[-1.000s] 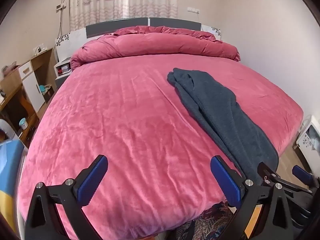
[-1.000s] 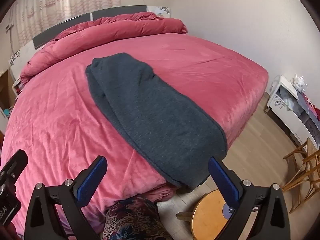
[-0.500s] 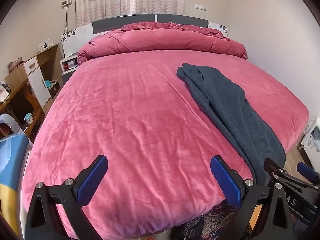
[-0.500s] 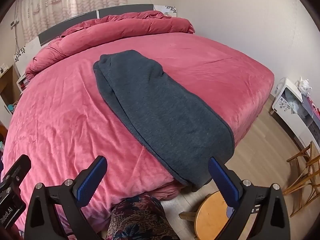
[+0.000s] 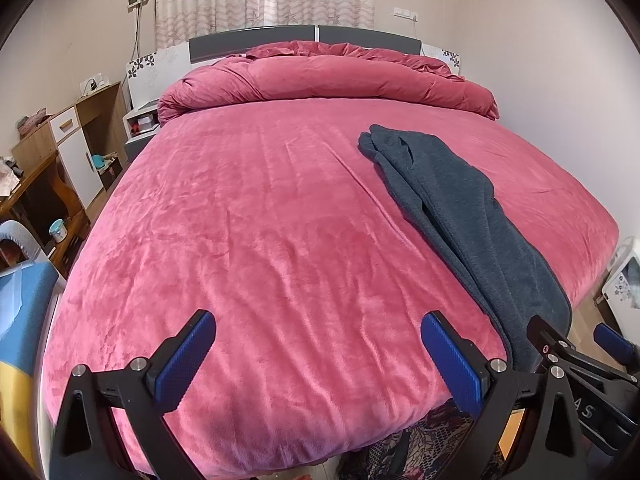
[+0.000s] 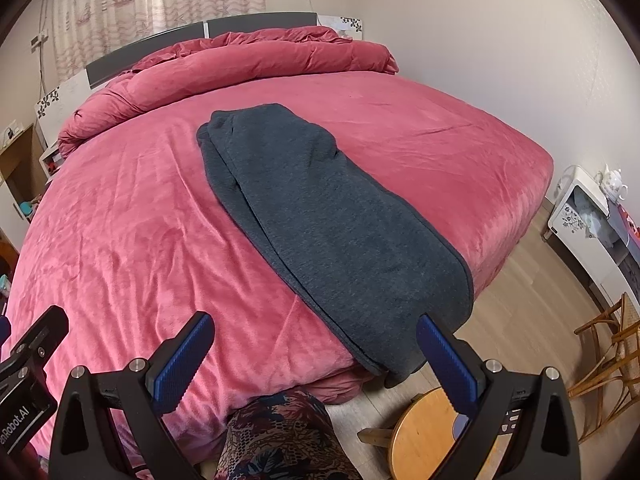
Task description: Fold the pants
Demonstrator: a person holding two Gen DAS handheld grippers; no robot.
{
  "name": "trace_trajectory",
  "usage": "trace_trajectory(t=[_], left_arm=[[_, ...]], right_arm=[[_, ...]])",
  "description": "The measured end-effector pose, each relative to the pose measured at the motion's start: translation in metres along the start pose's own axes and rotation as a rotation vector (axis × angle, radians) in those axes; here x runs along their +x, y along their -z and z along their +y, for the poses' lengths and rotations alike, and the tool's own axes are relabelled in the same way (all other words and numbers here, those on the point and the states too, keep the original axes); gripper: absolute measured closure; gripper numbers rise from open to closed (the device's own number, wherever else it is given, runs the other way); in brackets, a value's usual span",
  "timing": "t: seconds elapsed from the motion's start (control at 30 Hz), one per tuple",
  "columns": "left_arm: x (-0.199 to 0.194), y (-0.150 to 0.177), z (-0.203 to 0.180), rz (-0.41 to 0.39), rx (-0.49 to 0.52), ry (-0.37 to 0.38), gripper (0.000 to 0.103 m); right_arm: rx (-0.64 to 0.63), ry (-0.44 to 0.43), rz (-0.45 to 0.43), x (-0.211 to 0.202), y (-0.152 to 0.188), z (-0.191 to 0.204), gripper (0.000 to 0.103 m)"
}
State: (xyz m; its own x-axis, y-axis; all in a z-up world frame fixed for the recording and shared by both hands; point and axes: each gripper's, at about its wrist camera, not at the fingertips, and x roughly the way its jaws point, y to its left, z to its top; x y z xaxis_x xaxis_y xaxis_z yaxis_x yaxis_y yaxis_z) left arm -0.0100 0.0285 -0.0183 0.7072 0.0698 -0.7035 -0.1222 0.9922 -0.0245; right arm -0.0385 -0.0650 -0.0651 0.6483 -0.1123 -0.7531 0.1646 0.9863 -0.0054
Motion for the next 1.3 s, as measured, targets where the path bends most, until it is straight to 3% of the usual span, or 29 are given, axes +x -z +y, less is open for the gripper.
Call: trace_trajectory(t=[1.1, 1.17, 1.3], left_arm=[[0.009, 0.0, -0.001, 0.033, -0.006, 0.01, 0.0], [0.013, 0.001, 0.0, 0.046, -0.009, 0.032, 0.0], [0.027, 0.0, 0.003, 0.134, -0.044, 0.176, 0.0]], right_arm=[[-0.01, -0.016, 0.003, 0.006, 0.001, 0.009, 0.0], [-0.011, -0.02, 0.007, 0.008, 0.001, 0.009, 0.0], [-0.008, -0.062, 0.021, 0.015, 0.0, 0.008, 0.008]])
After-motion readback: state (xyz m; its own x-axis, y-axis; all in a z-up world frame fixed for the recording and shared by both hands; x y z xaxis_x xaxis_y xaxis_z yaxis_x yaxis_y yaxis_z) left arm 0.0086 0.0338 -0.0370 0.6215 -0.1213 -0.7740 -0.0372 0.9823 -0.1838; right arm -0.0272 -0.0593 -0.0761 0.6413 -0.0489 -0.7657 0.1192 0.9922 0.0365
